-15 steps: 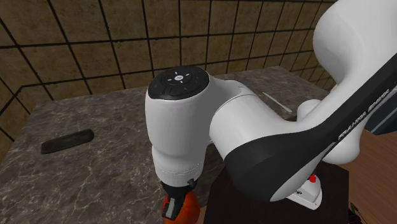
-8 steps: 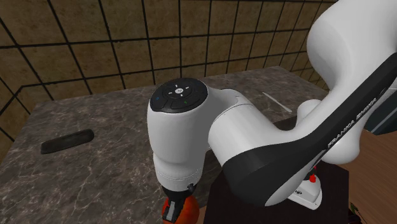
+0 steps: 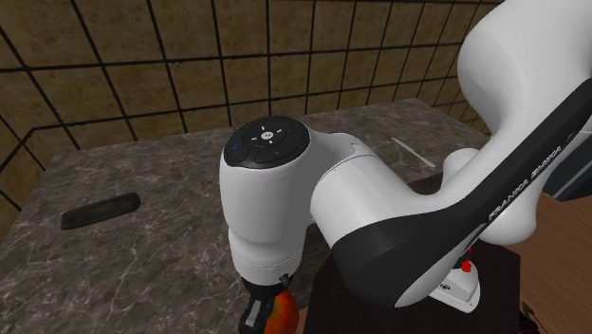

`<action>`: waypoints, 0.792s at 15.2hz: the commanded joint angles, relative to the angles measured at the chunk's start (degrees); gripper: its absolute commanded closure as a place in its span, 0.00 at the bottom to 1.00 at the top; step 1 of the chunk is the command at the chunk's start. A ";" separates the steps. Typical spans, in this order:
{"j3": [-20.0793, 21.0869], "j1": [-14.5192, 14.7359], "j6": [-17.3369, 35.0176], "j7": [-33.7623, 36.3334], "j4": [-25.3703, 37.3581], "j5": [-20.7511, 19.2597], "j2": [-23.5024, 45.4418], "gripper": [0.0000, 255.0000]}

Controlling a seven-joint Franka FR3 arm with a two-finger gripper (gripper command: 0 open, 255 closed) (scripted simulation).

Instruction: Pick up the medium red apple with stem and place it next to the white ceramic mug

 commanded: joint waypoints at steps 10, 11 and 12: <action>-0.85 0.11 -7.41 -1.42 4.49 1.79 -3.38 0.00; -0.85 0.11 -7.41 -1.42 4.49 1.79 -3.38 0.00; -0.85 0.11 -7.41 -1.42 4.49 1.79 -3.38 0.00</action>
